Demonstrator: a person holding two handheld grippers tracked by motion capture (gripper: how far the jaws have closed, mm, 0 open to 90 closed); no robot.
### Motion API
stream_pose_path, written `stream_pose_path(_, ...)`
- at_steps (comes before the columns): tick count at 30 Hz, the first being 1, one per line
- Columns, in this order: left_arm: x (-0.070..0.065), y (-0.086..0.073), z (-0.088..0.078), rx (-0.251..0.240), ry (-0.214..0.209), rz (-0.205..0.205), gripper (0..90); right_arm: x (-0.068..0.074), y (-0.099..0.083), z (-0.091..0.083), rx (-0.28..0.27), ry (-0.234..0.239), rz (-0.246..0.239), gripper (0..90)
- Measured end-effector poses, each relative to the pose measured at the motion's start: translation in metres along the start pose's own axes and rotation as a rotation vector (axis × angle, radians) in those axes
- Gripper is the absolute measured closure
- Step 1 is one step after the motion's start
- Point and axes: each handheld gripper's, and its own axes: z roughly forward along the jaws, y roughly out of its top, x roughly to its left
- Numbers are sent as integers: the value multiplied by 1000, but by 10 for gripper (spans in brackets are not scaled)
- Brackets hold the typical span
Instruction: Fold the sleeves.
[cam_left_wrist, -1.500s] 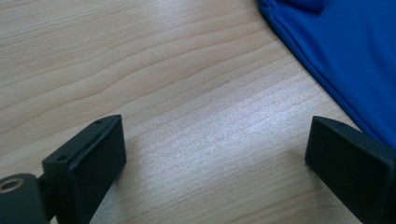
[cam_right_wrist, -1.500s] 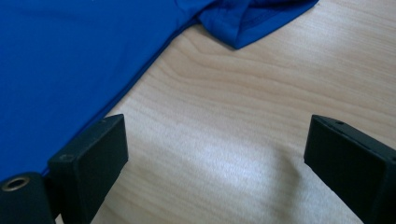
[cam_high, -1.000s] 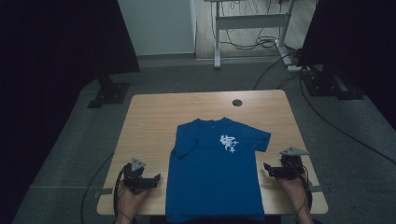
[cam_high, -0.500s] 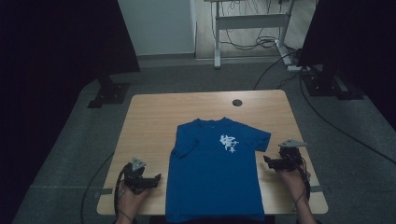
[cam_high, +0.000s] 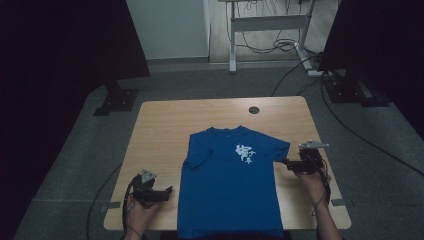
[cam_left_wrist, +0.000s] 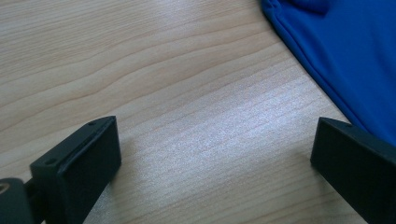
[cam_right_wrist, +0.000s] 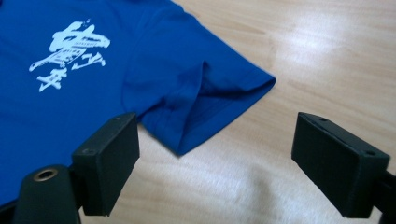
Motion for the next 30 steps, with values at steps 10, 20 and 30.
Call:
stream_pose_path(10, 0, 0, 0, 0, 0, -1, 17, -3, 12, 13, -2, -17, -20, 247)
stream_pose_path(20, 0, 0, 0, 0, -2, 2, 15, -11, 22, 30, 5, -20, 14, 315)
stream_pose_path(30, 0, 0, 0, 1, -3, 3, 15, -23, 28, 39, 9, -80, 56, 414)
